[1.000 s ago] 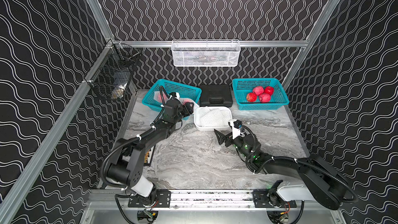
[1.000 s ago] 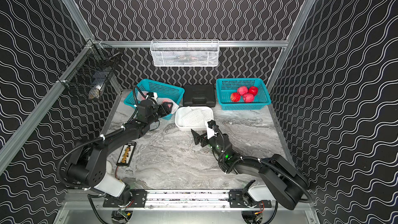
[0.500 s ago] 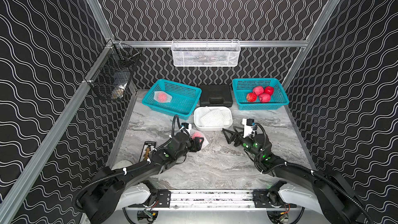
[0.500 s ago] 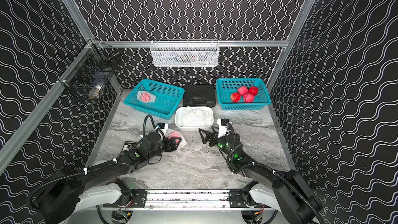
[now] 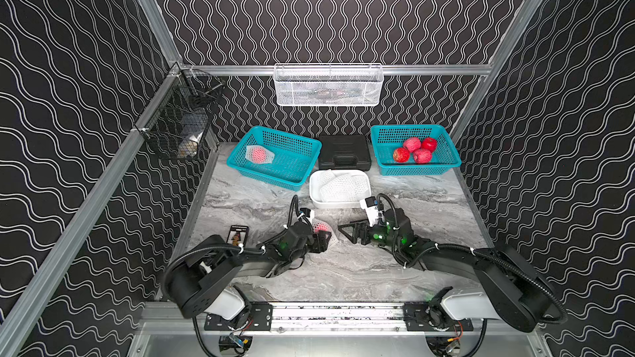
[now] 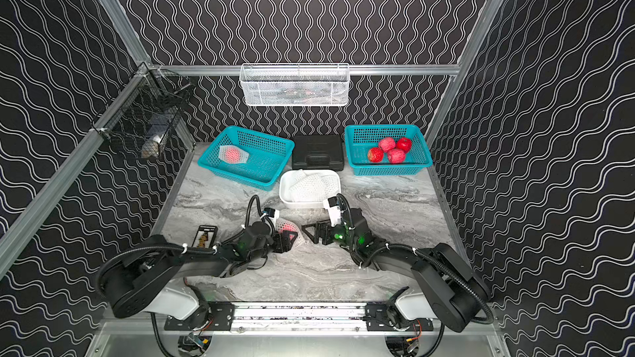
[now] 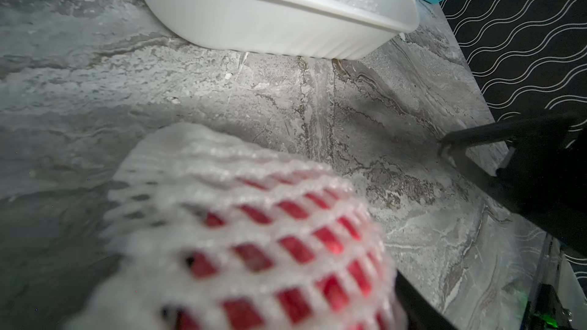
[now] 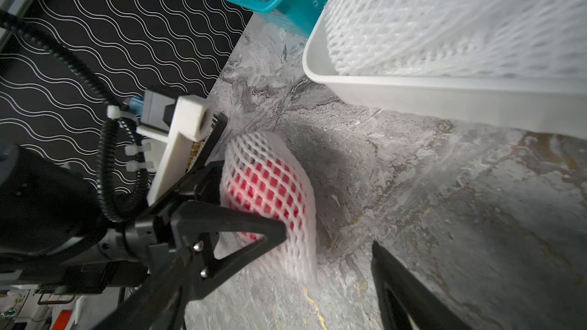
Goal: Remove foam nets from apples
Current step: Place the apple at the center of the board.
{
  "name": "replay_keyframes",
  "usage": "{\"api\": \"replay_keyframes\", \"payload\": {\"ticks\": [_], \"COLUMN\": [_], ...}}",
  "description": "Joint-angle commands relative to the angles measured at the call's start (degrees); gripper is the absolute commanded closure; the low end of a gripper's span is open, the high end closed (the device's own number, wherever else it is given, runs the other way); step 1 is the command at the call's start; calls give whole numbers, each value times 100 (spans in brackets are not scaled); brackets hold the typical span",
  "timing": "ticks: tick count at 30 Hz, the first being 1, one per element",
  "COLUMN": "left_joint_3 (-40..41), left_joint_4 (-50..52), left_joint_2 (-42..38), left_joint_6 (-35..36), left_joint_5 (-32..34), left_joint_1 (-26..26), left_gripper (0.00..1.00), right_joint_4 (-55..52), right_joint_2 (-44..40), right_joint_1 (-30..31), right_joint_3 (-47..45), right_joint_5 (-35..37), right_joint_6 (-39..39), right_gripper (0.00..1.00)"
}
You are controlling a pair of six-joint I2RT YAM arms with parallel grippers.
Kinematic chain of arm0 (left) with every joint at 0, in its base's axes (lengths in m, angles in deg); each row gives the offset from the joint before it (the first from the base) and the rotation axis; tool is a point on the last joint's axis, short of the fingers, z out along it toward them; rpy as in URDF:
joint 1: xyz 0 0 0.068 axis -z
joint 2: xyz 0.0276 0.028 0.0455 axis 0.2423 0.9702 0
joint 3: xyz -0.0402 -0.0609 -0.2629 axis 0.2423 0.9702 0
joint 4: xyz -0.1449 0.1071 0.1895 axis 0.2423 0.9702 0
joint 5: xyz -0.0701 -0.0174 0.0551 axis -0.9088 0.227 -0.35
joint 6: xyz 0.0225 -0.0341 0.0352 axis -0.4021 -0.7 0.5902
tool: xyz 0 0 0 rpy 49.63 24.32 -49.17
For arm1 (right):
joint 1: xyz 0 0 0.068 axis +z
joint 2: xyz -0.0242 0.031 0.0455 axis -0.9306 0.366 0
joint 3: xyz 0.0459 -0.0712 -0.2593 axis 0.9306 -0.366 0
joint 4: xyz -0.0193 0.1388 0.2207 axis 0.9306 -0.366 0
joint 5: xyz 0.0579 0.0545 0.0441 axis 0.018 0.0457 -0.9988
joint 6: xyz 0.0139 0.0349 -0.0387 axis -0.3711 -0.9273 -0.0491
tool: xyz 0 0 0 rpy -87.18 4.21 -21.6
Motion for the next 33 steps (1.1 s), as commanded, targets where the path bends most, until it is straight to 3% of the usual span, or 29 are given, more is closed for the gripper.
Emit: {"api": "replay_keyframes", "payload": {"ticks": [1,5,7,11,17,24,28,33], "left_joint_3": [-83,-156,-226,-247,-142,4,25,147], "left_joint_4": [-881,-946,-860,-750,1,1599,2244,2364], "left_joint_2": [361,612,692,607,-200,-1826,-2330,-2419], "left_joint_6": [-125,-130,-102,-96,23,254,519,597], "left_joint_5": [-65,-112,-112,-81,243,666,1016,1128], "left_joint_1": [0,1,5,1,0,-7,-32,-63], "left_gripper": [30,26,14,1,1,1,1,1], "right_joint_4": [-268,-383,-503,-560,-804,-1523,-1953,-2208], "right_joint_2": [101,148,186,370,365,108,209,390], "right_joint_1": [-8,-25,-86,-336,-475,-354,73,449], "right_joint_3": [118,141,176,200,289,429,608,943], "right_joint_5": [153,250,299,66,-288,-779,-311,282], "right_joint_6": [-63,-132,-186,-327,-226,509,917,1055], "right_gripper": [13,13,13,13,13,13,12,7]}}
